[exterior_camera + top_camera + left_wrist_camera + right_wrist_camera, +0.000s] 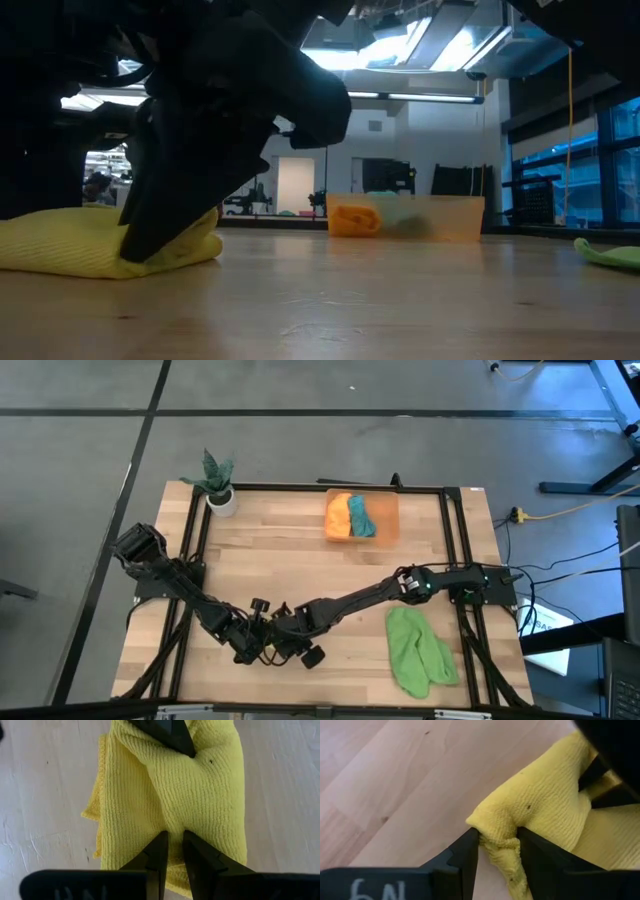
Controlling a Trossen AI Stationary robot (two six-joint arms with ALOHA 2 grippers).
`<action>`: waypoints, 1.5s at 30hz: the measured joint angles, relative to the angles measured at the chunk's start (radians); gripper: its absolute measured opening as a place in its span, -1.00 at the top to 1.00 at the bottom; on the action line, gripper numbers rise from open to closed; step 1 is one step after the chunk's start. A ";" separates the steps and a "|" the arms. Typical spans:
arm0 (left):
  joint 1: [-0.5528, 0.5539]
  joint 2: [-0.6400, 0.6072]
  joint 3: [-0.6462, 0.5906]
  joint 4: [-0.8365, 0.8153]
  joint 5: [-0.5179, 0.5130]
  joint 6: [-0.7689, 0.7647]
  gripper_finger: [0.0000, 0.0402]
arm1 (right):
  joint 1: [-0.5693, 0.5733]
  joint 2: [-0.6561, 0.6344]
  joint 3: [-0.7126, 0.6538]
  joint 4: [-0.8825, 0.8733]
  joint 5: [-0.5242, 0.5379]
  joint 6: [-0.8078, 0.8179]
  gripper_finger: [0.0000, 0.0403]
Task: Roll microfiber towels into tight, uniform cylinder then place into a basket
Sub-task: Roll the yellow microfiber towel, then put the yellow microfiber towel into the bin
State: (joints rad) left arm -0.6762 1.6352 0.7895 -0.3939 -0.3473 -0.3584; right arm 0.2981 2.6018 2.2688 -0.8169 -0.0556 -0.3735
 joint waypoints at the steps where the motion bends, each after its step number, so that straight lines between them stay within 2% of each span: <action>1: 0.000 0.000 0.000 0.000 0.000 0.000 0.73 | -0.001 0.001 0.000 0.000 -0.006 0.000 0.30; 5: 0.000 0.000 0.000 0.000 0.001 0.000 0.73 | 0.003 0.002 -0.001 -0.005 -0.006 -0.025 0.30; 10: 0.000 0.000 0.000 0.000 0.001 0.000 0.73 | 0.009 0.002 -0.001 -0.007 0.047 -0.031 0.38; 19: 0.000 0.000 0.000 -0.001 0.001 -0.001 0.73 | 0.009 0.002 -0.001 -0.014 0.087 -0.018 0.92; 29: 0.012 -0.033 -0.004 -0.038 0.003 0.001 0.73 | 0.007 -0.002 0.005 -0.021 0.174 0.011 0.93; 41: 0.007 -0.264 -0.001 -0.224 -0.006 -0.031 0.73 | 0.003 -0.001 0.007 -0.029 0.222 0.050 0.93; 45: -0.004 -0.327 -0.002 -0.235 -0.006 -0.032 0.73 | 0.004 -0.003 0.007 -0.033 0.237 0.057 0.93</action>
State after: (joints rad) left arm -0.6803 1.3085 0.7876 -0.6284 -0.3535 -0.3904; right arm 0.3019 2.5991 2.2761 -0.8501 0.1814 -0.3165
